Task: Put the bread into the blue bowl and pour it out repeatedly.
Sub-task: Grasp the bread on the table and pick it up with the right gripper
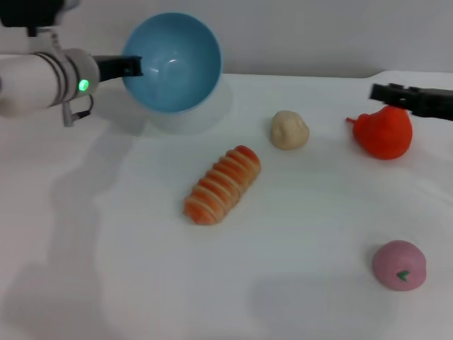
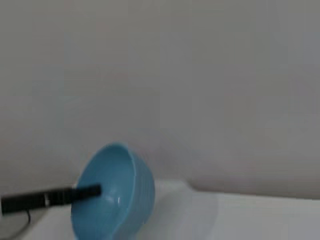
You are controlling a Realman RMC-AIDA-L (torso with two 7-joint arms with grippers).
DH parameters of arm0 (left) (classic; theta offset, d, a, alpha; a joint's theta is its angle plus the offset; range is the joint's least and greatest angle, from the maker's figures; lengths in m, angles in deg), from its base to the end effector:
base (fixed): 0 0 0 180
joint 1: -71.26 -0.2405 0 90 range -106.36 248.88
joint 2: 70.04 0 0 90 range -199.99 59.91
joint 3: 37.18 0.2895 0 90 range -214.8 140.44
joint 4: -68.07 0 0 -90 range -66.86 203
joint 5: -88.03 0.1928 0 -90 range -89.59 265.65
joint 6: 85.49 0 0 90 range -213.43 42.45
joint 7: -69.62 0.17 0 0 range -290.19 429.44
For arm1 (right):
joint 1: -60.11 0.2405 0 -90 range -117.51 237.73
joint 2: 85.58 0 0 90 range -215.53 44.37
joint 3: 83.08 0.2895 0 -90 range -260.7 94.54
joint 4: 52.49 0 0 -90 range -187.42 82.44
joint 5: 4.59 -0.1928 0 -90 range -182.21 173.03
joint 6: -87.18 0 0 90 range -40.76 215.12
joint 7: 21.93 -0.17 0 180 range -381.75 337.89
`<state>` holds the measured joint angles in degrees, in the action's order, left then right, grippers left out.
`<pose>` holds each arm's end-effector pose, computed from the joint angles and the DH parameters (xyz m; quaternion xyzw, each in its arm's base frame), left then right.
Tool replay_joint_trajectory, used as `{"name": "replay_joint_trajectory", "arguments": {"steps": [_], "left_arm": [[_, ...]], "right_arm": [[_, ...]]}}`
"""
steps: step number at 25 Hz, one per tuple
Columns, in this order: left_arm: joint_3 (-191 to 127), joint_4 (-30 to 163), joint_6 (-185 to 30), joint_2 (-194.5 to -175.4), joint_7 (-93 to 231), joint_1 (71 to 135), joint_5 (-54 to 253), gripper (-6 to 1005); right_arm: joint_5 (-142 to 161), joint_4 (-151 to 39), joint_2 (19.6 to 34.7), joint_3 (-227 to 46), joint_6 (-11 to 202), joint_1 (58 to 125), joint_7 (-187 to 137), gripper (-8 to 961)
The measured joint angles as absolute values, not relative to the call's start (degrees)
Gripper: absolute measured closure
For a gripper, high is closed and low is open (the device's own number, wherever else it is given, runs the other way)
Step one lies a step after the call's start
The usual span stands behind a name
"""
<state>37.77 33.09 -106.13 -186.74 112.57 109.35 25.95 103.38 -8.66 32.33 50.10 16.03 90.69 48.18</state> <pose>-0.3010 0.4727 -0.0306 -0.7502 -0.4675 -0.1174 0.4527 0.2712 0.3969 -0.0113 -0.8434 0.4203 0.2551 0.2168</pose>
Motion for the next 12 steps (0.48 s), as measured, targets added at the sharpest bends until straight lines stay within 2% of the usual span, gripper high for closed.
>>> {"name": "replay_joint_trajectory", "arguments": {"steps": [7,12], "left_arm": [[26.1,30.3,-122.7,-184.88,108.1,108.1,32.7,1000],[25.7,24.7,-127.6,-185.69,101.3,106.4,40.3,999]], "right_arm": [[105.6,-15.6,32.63,42.0,24.5,98.8,47.8,460],[102.1,-18.2,32.81,31.9,30.6,101.8,43.1,459]]}}
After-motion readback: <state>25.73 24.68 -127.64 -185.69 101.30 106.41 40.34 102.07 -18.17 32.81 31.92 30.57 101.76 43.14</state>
